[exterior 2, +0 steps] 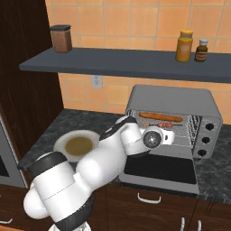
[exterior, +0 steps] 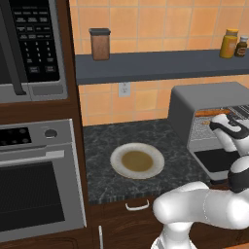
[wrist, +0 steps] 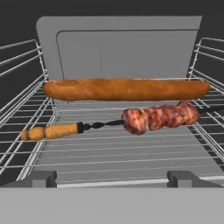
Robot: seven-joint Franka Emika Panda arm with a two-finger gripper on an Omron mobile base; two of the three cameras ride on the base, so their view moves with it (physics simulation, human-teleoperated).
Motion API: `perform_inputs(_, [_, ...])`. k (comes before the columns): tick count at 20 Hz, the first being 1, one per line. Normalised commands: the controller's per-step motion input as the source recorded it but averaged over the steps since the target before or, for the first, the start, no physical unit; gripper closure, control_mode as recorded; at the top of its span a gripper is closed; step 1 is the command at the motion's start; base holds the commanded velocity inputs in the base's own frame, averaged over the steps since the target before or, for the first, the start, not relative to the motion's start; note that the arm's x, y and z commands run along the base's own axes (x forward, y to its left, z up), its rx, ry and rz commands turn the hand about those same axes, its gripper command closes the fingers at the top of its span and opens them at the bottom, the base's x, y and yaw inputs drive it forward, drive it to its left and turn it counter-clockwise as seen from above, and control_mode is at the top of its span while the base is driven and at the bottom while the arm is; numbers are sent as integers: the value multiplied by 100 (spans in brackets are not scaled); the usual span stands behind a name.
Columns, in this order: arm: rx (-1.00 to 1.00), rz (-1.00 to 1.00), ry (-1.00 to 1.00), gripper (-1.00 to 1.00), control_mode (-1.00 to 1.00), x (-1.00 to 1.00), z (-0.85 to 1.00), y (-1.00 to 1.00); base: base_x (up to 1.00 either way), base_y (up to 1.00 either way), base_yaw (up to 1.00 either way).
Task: Pick up the kebab skewer and baguette bread, and place them inside the toaster oven. Close the toaster oven door and start by setting the timer.
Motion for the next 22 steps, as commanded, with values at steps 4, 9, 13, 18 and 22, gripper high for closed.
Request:
perform_inputs(4, [0,0,0,-100,-100,25,-12,0,0,0,0])
perform_inputs(9, [0,0,0,-100,-100,23,-12,0,0,0,0])
perform_inputs(13, [0,0,0,-100,-100,22,-14,0,0,0,0])
perform_inputs(18, [0,0,0,-100,-100,14,-8,0,0,0,0])
perform_inputs(22, [0,0,0,-100,-100,0,0,0,0,0,0])
